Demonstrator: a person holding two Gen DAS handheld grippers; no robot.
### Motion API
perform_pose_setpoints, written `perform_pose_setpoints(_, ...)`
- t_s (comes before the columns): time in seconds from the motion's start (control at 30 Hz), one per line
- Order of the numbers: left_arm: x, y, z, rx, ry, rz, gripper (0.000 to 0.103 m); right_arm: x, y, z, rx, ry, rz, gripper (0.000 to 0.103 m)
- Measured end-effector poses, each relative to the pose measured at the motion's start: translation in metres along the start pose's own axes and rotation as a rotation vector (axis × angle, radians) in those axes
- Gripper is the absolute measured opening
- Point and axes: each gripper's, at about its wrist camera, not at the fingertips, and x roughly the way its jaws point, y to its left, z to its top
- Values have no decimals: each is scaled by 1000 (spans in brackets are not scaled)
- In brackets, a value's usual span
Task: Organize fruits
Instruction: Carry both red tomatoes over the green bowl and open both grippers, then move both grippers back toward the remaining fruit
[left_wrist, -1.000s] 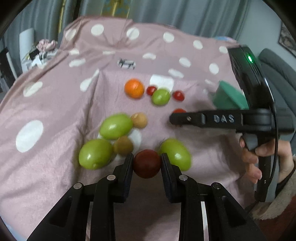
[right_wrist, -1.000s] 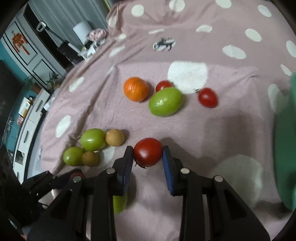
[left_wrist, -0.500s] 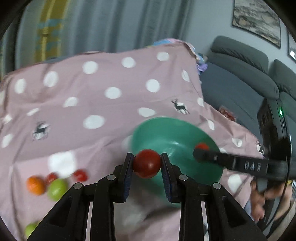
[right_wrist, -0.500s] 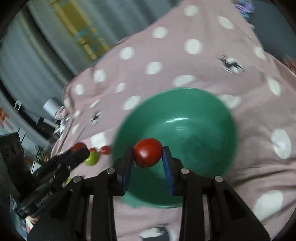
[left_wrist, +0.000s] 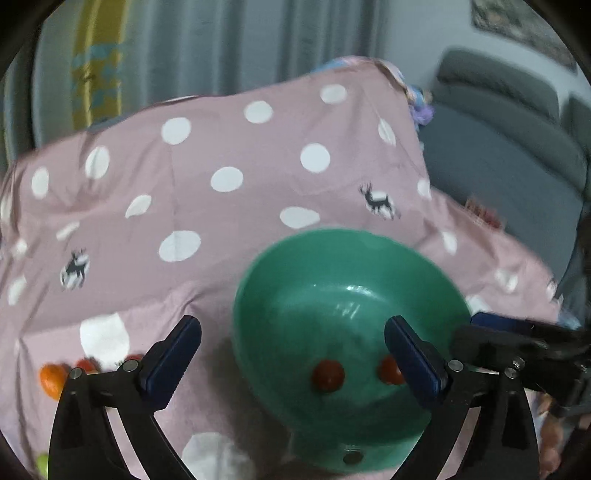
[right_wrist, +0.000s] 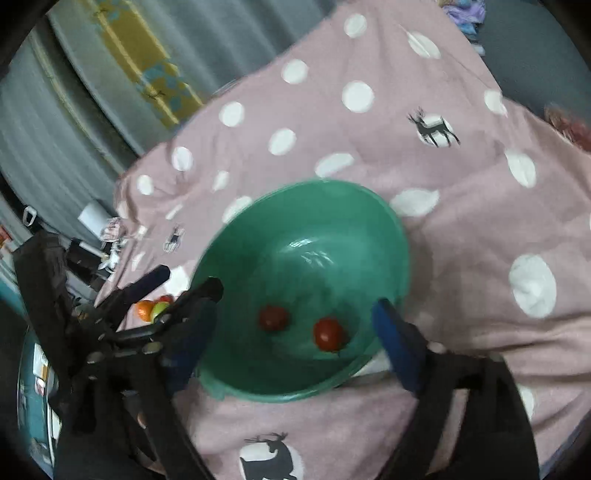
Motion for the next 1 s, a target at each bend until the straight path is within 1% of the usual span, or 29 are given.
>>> perform_pose_setpoints(0.03,-2,4,1,-16,1,-11,99,-2,3,0,-7,-2,10,98)
perform_pose_setpoints(0.1,-13,13,2,-17,-7,-16,99,-1,9,0,-14,2,22,98)
perform_pose_setpoints(0.2,-29,27,1,-1,11,6,100,2,25,-2,-29,22,65,100)
perform_pose_setpoints(0.27,-46,45,-5,17,15,11,100,6,42,-3,-57,36,94,101)
perform_pose_setpoints(0.3,-53,53,-9,21,11,34,100,9,55,-5,-81,43,111,101)
perform_pose_setpoints(0.33,-61,63,-14,26,7,75,101,13,68,-5,-103,49,131,101)
perform_pose_setpoints(0.43,-90,100,-42,41,-9,225,102,25,109,-13,-173,97,225,102)
perform_pose_setpoints(0.5,-102,121,-58,29,-2,272,102,36,143,-26,-257,158,313,102)
perform_pose_setpoints(0.53,-109,134,-69,16,-1,309,102,42,160,-34,-306,181,335,102)
perform_pose_setpoints(0.63,-117,159,-85,-9,-13,402,102,61,195,-59,-431,239,337,103)
perform_pose_setpoints(0.67,-120,171,-90,-44,-20,406,102,67,201,-65,-453,258,341,103)
perform_pose_setpoints(0.7,-123,180,-95,-76,-14,392,102,76,207,-73,-474,290,345,103)
perform_pose_setpoints(0.73,-124,189,-100,-120,6,358,102,84,210,-79,-486,318,343,102)
perform_pose_setpoints(0.8,-129,195,-109,-150,18,296,102,101,214,-92,-524,365,312,102)
perform_pose_setpoints(0.83,-131,193,-112,-143,21,264,102,109,214,-96,-534,380,295,101)
perform_pose_setpoints(0.87,-133,190,-117,-121,30,222,102,117,211,-101,-526,406,282,101)
perform_pose_setpoints(0.9,-134,184,-118,-98,35,196,102,120,208,-103,-504,424,284,101)
perform_pose_setpoints(0.93,-136,173,-121,-49,33,170,102,125,200,-103,-461,451,299,101)
perform_pose_setpoints(1.0,-137,157,-127,43,18,153,102,126,189,-101,-422,461,310,101)
